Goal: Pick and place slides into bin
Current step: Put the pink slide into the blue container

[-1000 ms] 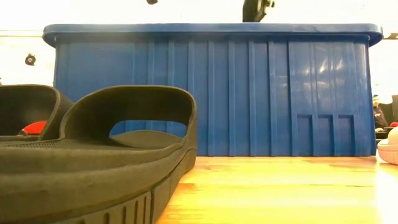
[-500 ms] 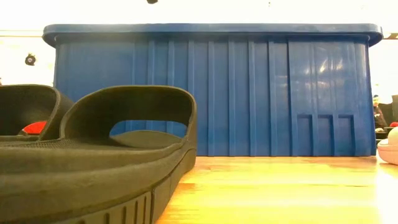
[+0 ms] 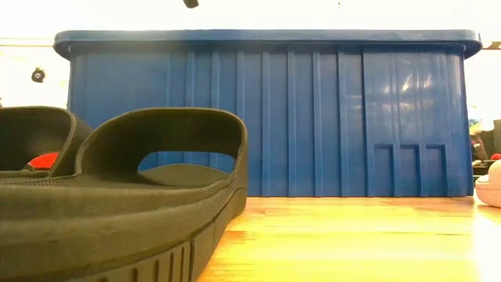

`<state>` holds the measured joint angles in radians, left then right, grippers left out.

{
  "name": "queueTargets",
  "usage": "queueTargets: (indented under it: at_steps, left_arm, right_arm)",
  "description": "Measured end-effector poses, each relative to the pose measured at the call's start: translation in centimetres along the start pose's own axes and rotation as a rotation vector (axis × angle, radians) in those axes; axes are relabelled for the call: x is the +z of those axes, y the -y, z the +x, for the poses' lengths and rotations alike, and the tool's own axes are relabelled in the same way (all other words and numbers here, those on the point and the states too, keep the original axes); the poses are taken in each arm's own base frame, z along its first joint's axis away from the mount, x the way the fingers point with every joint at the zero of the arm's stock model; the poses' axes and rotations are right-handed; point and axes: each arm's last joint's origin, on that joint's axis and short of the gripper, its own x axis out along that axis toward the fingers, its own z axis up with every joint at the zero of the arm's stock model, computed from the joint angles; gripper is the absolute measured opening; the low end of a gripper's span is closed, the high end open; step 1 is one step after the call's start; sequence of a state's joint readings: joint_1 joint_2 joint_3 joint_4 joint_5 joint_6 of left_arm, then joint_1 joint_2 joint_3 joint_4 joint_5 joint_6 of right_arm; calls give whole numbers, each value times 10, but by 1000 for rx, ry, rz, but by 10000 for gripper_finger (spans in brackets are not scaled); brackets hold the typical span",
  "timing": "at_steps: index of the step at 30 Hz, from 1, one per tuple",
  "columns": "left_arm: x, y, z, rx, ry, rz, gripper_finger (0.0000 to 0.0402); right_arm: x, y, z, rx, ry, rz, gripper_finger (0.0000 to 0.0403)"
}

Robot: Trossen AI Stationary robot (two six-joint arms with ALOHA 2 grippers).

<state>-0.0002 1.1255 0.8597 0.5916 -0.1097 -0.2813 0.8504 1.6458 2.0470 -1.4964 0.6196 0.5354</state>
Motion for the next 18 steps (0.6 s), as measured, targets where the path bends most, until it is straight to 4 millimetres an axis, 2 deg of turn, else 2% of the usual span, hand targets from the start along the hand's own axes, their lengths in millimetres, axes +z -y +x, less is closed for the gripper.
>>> queueTargets:
  at_steps: [2, 7, 14, 18]
  left_arm:
    - [0, 0, 0, 0, 0, 0, 190]
    - [-1, 0, 0, 2, -6, 1, 190]
    - [-1, 0, 0, 4, -14, 1, 190]
    - [-3, -1, 0, 7, -27, 2, 190]
  right_arm:
    - [-8, -13, 8, -20, -89, 7, 174]
    - [-20, -48, 28, -11, -157, 6, 173]
    - [-43, -79, 60, -57, -308, 29, 171]
    - [-64, -92, 80, -101, -404, 83, 171]
